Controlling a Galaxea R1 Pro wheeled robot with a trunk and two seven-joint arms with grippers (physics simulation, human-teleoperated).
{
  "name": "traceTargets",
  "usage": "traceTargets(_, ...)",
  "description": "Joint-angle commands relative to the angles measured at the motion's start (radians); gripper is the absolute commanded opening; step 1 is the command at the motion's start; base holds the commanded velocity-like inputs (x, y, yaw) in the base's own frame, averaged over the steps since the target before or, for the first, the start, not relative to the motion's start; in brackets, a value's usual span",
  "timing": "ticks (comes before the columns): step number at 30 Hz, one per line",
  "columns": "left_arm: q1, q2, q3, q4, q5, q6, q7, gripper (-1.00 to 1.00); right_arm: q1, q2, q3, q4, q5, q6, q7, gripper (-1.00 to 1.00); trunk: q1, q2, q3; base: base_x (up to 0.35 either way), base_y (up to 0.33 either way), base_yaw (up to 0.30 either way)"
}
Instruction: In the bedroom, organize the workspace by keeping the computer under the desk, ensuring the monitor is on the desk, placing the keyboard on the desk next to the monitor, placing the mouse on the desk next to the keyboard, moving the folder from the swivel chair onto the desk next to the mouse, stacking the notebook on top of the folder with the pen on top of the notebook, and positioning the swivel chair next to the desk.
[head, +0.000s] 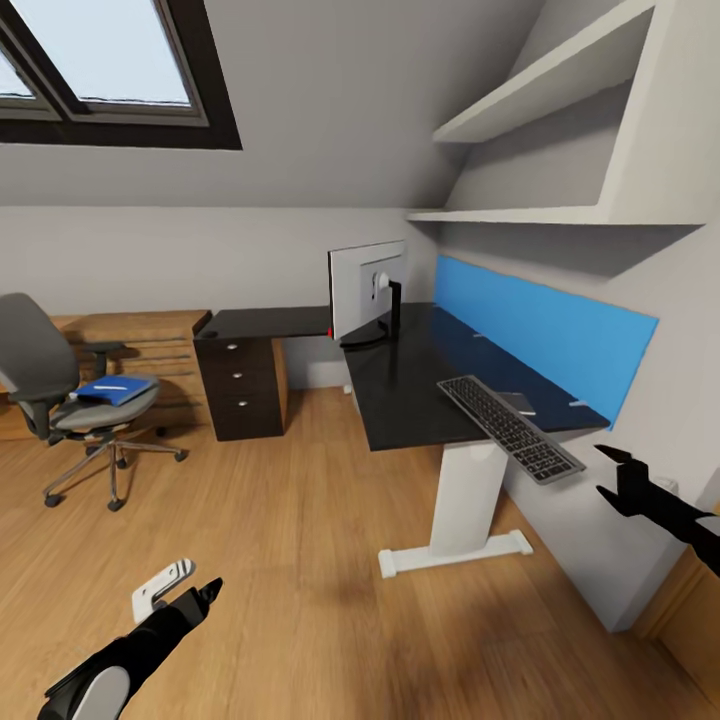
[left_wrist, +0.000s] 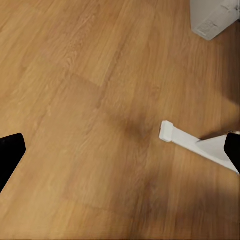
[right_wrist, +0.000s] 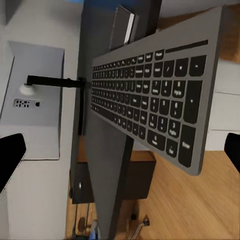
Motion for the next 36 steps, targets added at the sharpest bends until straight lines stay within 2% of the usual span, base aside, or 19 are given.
traceTargets(1, 0.0, 0.0, -0.007, -0.001, 0.01, 0.002, 0.009, 1.0, -0.001, -0.001, -0.008, 0.004, 0.003, 0.006, 0.011, 1.0, 0.004, -0.008, -0.004, 0.0, 0.0, 0.0)
traceTargets(5, 0.0, 0.0, -0.046, -0.001, 0.009, 0.001, 0.012, 1.0, -0.001, -0.002, -0.009, 0.014, 0.0, 0.015, 0.04, 1.0, 0.019, -0.036, -0.017, 0.0, 0.0, 0.0)
traceTargets(8, 0.0, 0.001, -0.056, 0.0, 0.009, 0.001, 0.012, 1.0, -0.001, -0.002, -0.009, 0.018, -0.001, 0.038, 0.047, 1.0, 0.031, -0.057, -0.026, 0.0, 0.0, 0.0)
traceTargets(23, 0.0, 0.0, -0.064, 0.0, 0.009, 0.0, 0.013, 1.0, -0.001, -0.003, -0.009, 0.02, -0.002, 0.084, 0.053, 1.0, 0.088, -0.162, -0.073, 0.0, 0.0, 0.0)
traceTargets(33, 0.0, 0.0, -0.066, 0.001, 0.009, 0.001, 0.01, 1.0, -0.001, -0.004, -0.01, 0.019, -0.002, 0.085, 0.053, 1.0, 0.088, -0.162, -0.073, 0.0, 0.0, 0.0)
traceTargets(36, 0.0, 0.0, -0.066, 0.001, 0.009, 0.0, 0.012, 1.0, -0.001, -0.004, -0.01, 0.019, -0.001, 0.085, 0.053, 1.0, 0.1, -0.183, -0.082, 0.0, 0.0, 0.0)
